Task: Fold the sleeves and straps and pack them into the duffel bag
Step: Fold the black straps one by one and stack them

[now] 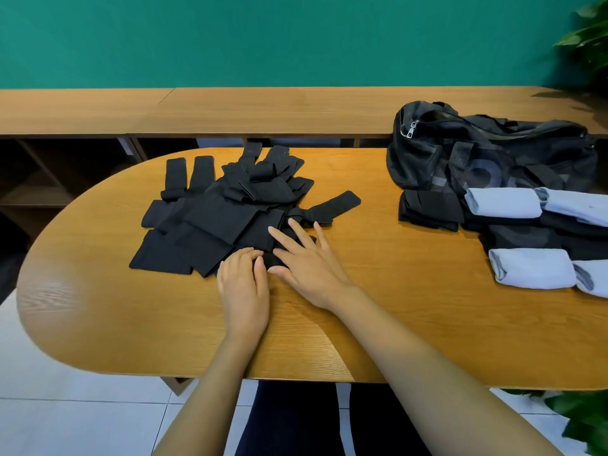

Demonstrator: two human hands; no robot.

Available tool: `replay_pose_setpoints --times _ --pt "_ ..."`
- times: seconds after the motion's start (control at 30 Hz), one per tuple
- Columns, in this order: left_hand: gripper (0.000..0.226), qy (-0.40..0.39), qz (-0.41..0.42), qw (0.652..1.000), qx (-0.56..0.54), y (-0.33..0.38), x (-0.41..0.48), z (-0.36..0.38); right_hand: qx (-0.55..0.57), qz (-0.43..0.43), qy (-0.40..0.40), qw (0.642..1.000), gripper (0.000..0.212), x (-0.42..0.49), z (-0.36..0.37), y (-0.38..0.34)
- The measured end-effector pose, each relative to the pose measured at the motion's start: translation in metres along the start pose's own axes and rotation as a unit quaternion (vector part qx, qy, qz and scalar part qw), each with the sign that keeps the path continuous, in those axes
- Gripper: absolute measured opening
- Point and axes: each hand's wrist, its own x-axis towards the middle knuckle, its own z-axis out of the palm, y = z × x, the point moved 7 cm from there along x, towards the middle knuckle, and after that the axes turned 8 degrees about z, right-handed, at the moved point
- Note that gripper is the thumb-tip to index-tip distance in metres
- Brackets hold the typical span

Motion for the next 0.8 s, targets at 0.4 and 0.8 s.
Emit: replay_pose_setpoints --times 0.4,0.8 --pt "0.032 -0.009 -0.044 0.999 -0.017 -0.009 -0.001 0.003 -0.037 -0.036 -0.002 0.999 0.069 0.001 0.003 -0.001" --pt "0.044 0.034 -0.051 0.996 -0.068 -0.011 -0.002 -0.002 -0.056 -0.062 -0.015 0.996 0.07 0.009 0.008 -0.011"
